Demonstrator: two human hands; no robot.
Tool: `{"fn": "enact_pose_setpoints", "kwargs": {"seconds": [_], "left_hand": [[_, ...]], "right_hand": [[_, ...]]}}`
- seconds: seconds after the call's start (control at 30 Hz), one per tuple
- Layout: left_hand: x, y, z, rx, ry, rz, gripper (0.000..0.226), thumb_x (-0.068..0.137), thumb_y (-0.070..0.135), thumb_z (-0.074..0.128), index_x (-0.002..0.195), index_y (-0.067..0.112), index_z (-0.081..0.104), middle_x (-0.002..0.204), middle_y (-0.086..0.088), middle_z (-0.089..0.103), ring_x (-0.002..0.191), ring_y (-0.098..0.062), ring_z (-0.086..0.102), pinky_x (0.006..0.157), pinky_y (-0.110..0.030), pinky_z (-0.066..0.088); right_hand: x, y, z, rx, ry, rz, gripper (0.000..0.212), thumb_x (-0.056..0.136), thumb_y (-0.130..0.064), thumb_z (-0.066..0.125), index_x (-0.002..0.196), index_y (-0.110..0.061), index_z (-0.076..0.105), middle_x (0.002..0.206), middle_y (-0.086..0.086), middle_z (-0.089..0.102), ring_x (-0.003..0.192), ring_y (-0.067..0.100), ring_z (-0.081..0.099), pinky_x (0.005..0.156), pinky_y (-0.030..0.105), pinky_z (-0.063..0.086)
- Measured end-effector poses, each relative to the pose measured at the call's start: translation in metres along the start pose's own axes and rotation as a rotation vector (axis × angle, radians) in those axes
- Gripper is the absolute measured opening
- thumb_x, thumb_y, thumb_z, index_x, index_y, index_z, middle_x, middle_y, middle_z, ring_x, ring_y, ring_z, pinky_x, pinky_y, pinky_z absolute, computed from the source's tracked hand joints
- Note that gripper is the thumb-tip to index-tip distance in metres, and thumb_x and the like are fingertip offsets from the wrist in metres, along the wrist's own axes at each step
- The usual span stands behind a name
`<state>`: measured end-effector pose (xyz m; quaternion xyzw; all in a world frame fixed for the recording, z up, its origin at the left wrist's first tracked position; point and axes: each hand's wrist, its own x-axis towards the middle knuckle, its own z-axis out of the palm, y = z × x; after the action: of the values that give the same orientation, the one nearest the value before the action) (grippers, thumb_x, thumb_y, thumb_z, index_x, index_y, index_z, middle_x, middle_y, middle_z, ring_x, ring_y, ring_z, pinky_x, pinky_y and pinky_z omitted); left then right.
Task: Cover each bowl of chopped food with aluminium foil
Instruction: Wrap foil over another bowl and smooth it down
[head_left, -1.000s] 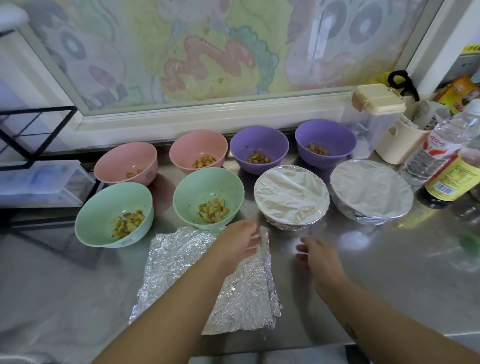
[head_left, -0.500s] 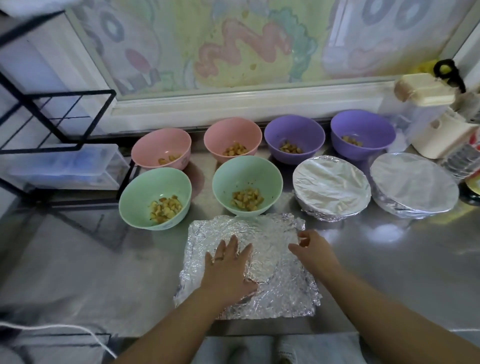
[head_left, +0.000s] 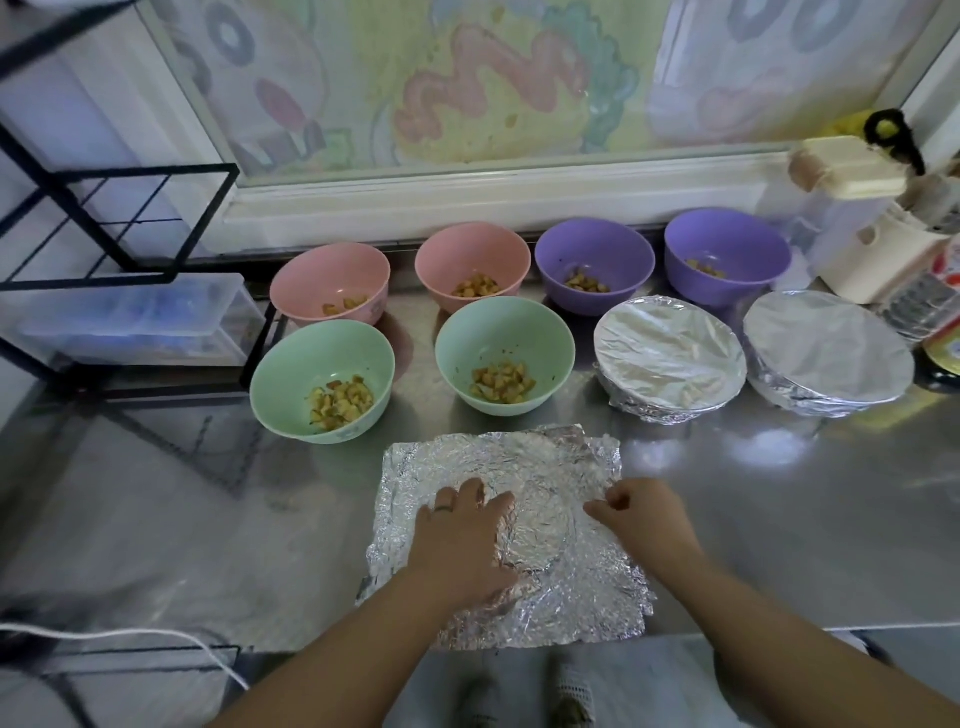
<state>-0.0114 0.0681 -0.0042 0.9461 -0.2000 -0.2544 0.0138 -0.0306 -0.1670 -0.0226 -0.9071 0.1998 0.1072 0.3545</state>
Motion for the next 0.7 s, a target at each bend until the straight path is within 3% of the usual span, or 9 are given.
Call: {"fn": "enact_pose_setpoints", "kwargs": {"seconds": [0.07,0.13,0.2,0.3,0.53,0.7], "left_hand": [[0.002,-0.002,-0.001,0.002,0.020,0.009,0.090,0.082,0.062,0.063,0.154,0.039,0.015,0.159,-0.004,0.014,0.143,-0.035,0.021,0.116,-0.055,0.022],[0.002,-0.002,0.000,0.002,0.024,0.007,0.089,0.082,0.062,0.064,0.154,0.039,0.016,0.157,-0.004,0.014,0.143,-0.034,0.021,0.117,-0.057,0.020],[0.002,-0.001,0.001,-0.022,0.018,-0.004,0.089,0.082,0.062,0.064,0.153,0.041,0.015,0.158,-0.003,0.012,0.144,-0.034,0.019,0.118,-0.058,0.017],[0.003,-0.001,0.002,-0.042,0.016,-0.010,0.090,0.081,0.061,0.066,0.153,0.041,0.015,0.159,-0.002,0.011,0.145,-0.034,0.017,0.118,-0.059,0.016],[0.002,0.000,0.003,-0.061,0.032,-0.012,0.090,0.080,0.060,0.068,0.152,0.041,0.017,0.158,-0.002,0.012,0.145,-0.033,0.017,0.118,-0.059,0.013],[0.002,-0.001,0.004,-0.061,0.042,-0.009,0.090,0.080,0.060,0.068,0.152,0.041,0.017,0.158,-0.002,0.012,0.145,-0.033,0.017,0.118,-0.061,0.013]], "right_hand": [[0.001,-0.006,-0.005,-0.024,0.019,-0.055,0.017,0.086,-0.027,0.079,0.097,-0.023,0.066,0.078,-0.007,0.059,0.073,0.015,0.060,0.065,0.028,0.048],[0.005,-0.012,-0.007,-0.043,0.027,-0.159,0.062,0.087,-0.029,0.078,0.141,-0.031,0.049,0.111,-0.007,0.058,0.092,0.016,0.063,0.083,0.037,0.056],[0.013,-0.019,-0.010,-0.095,0.030,-0.258,0.076,0.089,-0.030,0.077,0.152,-0.031,0.036,0.127,-0.003,0.051,0.107,0.018,0.060,0.093,0.041,0.055],[0.029,-0.028,-0.013,-0.155,-0.009,-0.298,0.070,0.090,-0.030,0.075,0.151,-0.026,0.042,0.116,-0.005,0.052,0.107,0.017,0.055,0.095,0.036,0.050],[0.058,-0.032,-0.019,-0.211,-0.034,-0.280,0.044,0.088,-0.023,0.074,0.130,-0.020,0.062,0.092,-0.008,0.059,0.092,0.014,0.057,0.080,0.031,0.048],[0.069,-0.028,-0.021,-0.264,-0.037,-0.300,0.030,0.086,-0.024,0.074,0.116,-0.020,0.067,0.095,-0.006,0.057,0.093,0.017,0.059,0.077,0.029,0.043]]}}
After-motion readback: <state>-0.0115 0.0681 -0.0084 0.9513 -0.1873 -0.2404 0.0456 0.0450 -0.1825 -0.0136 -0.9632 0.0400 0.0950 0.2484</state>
